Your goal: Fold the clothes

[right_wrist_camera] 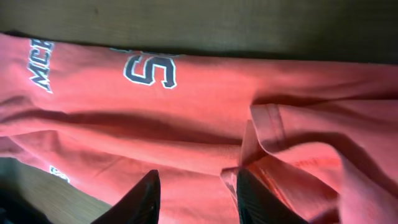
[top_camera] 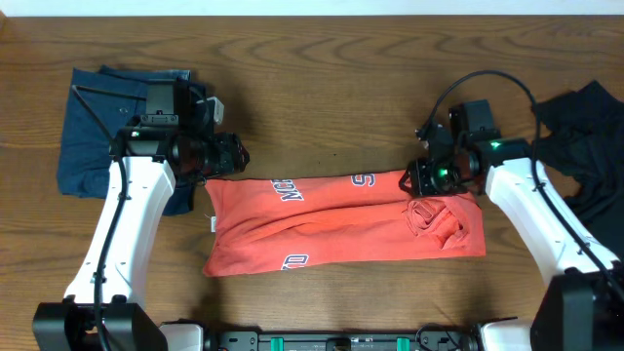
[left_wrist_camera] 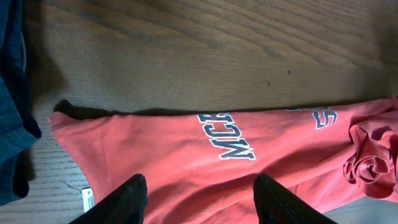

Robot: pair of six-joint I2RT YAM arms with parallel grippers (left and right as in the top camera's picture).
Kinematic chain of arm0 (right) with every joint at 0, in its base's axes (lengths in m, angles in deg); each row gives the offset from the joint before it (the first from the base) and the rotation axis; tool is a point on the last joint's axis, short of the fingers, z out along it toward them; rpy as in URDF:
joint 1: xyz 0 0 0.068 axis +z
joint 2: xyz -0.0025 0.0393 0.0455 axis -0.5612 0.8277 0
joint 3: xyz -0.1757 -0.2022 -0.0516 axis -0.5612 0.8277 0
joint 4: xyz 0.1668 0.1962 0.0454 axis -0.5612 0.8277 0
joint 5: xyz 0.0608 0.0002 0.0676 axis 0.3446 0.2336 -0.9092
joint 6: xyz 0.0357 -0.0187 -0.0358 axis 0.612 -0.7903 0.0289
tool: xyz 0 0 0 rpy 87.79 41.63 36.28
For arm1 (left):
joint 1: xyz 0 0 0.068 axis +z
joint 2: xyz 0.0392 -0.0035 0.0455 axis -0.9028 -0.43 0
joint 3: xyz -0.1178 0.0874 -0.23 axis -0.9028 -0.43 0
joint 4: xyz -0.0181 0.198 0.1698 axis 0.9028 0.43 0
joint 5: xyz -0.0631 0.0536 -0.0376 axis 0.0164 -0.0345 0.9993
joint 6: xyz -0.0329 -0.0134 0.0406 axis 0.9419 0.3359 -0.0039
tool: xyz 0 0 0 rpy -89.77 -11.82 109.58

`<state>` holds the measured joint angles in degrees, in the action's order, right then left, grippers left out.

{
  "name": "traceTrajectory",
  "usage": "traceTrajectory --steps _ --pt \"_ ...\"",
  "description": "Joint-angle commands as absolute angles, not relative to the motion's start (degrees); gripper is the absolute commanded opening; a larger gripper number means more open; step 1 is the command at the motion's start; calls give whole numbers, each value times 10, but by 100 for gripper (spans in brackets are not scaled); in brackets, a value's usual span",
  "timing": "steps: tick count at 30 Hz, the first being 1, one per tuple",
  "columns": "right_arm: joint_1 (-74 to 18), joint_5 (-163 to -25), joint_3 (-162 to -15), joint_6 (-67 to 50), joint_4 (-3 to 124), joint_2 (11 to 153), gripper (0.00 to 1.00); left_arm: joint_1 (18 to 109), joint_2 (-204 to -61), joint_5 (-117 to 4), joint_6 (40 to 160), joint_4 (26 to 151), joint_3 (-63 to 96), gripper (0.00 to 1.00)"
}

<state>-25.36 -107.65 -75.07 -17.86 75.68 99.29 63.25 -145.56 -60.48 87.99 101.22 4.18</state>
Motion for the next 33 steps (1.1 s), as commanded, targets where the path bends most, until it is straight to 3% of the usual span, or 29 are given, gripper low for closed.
traceTrajectory --steps 1,5,9,14,16,19,21,24,26,30,33 --pt "-266 -1018 -780 -174 789 954 36 635 -1448 -602 874 1012 49 57" --pt "-274 -927 -773 -153 893 952 34 635 -1448 -602 874 1011 49 57" --pt "-274 -826 -740 -92 921 952 34 635 -1448 -602 874 1011 49 57" --pt "-271 -830 -696 -84 905 953 18 635 -1448 -602 874 1011 49 57" --pt "-265 -830 -681 -84 909 953 18 635 -1448 -602 874 1011 49 57" --pt "-256 -830 -655 -69 910 953 25 635 -1448 -602 874 1010 49 57" --pt "-253 -828 -636 -48 907 953 37 635 -1448 -602 874 1010 49 57" --pt "-253 -835 -610 -40 883 953 39 635 -1448 -602 874 1010 49 57" --pt "-253 -841 -602 -40 872 953 33 635 -1448 -602 874 1010 49 57" --pt "-253 -842 -603 -40 873 953 1 635 -1448 -602 874 1011 49 57" --pt "-251 -867 -608 -41 881 952 1 635 -1448 -602 874 1010 49 57"
